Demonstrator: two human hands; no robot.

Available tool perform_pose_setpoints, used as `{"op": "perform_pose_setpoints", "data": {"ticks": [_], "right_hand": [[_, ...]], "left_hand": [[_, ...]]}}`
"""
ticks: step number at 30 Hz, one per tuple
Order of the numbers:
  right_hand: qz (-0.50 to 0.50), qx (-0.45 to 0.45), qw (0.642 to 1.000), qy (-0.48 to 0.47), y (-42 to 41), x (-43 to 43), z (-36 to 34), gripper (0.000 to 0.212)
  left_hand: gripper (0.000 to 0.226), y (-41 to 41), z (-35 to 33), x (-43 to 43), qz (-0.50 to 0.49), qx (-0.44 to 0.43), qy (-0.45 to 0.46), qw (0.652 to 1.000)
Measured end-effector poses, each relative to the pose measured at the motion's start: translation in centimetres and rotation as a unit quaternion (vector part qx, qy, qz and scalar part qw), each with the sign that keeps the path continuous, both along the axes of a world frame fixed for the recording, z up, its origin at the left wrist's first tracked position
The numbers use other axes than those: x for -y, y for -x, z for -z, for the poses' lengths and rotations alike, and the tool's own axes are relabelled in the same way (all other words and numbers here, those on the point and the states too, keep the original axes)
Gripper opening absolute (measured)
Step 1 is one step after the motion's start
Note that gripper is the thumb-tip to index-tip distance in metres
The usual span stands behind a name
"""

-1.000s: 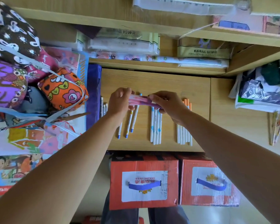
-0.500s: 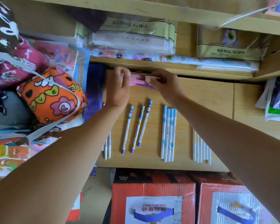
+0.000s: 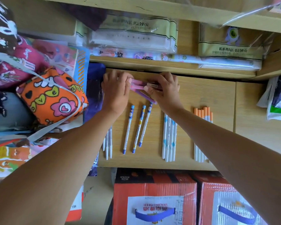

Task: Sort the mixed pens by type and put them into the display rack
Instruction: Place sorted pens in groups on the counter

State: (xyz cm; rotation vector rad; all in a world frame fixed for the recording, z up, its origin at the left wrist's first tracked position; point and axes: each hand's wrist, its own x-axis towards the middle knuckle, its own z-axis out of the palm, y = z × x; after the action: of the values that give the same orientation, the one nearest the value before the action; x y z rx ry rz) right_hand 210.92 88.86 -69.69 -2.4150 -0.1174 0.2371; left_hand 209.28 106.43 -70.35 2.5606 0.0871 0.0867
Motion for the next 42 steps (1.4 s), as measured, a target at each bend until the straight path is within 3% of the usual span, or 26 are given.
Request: {"op": "perform_pose_setpoints", "data": {"ticks": [3,5,9,12,15,36,42], "right_hand": [[-0.083,0.004,0.995,0.063,-0.2,0.6,-0.5,0.069],[-0.122,0.015,0.989,0.084,-0.4,0.6,-0.7,0.063],[-0.121,0.049,0.990,0.054,-0.9,0.8,-0.3,0.035],[-0.121,0.056,0.989,0.058,-0.7,0.9,0.0,0.033],[-0.123,0.061,0.988,0.066,-0.4,0.9,0.0,0.035],[-0.084,0.031,0.995,0.049,0.5,1.2,-0.7,0.033],[0.030,0.030,0.999,-0.020,1.0,2.8,-1.1,0.024]], "left_hand": [[0.043,-0.2,-0.3,0.2,-0.012,-0.010,-0.006,1.000],[0.044,-0.3,-0.5,0.1,-0.013,-0.020,-0.008,1.000],[0.040,-0.2,-0.8,-0.4,0.020,-0.017,0.012,1.000],[0.036,0.2,-1.0,-0.8,0.047,-0.010,0.013,0.999],[0.039,1.0,-0.8,-0.9,0.094,-0.020,-0.050,0.994],[0.046,2.0,-1.3,-1.2,0.094,-0.064,-0.064,0.991],[0.044,2.0,-1.6,-0.9,0.096,-0.074,-0.046,0.992]]}}
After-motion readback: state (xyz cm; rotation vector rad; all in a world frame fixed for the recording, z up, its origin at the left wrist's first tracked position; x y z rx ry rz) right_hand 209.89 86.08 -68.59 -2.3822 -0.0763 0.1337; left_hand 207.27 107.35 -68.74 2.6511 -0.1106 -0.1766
